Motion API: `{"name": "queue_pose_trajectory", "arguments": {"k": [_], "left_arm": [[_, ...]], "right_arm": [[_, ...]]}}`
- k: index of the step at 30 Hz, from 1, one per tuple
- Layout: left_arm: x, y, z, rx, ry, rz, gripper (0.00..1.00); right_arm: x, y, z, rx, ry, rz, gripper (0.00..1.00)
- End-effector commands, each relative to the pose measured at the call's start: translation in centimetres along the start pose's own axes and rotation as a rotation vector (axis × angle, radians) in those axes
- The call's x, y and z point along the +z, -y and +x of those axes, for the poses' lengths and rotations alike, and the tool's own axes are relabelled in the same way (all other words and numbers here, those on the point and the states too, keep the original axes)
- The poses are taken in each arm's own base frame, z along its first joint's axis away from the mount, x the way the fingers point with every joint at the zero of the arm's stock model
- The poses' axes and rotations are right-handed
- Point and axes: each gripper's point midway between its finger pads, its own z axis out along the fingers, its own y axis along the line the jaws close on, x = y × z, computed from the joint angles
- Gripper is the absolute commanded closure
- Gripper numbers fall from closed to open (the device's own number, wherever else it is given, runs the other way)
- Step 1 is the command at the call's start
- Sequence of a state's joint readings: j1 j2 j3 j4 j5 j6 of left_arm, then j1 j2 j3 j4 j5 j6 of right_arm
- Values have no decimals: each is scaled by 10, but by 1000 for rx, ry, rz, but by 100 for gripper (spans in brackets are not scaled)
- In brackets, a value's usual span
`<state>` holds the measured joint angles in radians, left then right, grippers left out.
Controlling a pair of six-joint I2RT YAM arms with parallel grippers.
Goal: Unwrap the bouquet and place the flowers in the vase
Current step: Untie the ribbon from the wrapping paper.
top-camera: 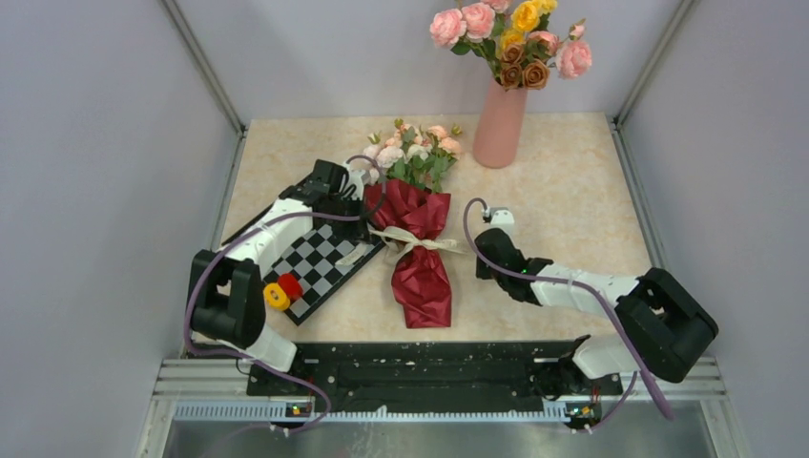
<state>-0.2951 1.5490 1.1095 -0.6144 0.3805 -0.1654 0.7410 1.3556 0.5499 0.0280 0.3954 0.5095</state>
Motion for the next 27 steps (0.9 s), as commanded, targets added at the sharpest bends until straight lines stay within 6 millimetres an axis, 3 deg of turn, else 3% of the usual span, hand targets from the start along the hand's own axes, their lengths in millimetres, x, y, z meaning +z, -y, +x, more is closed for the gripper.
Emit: {"name": "queue_pose_trajectory", "arguments": {"k": [1, 27], "left_arm": [[-9, -2, -14, -7, 68, -3, 100], [-18, -36, -21, -87, 101, -61, 100]], "right_arm": [[-4, 8, -19, 60, 40, 15, 100], [0, 38, -43, 128, 59, 43, 100]]}}
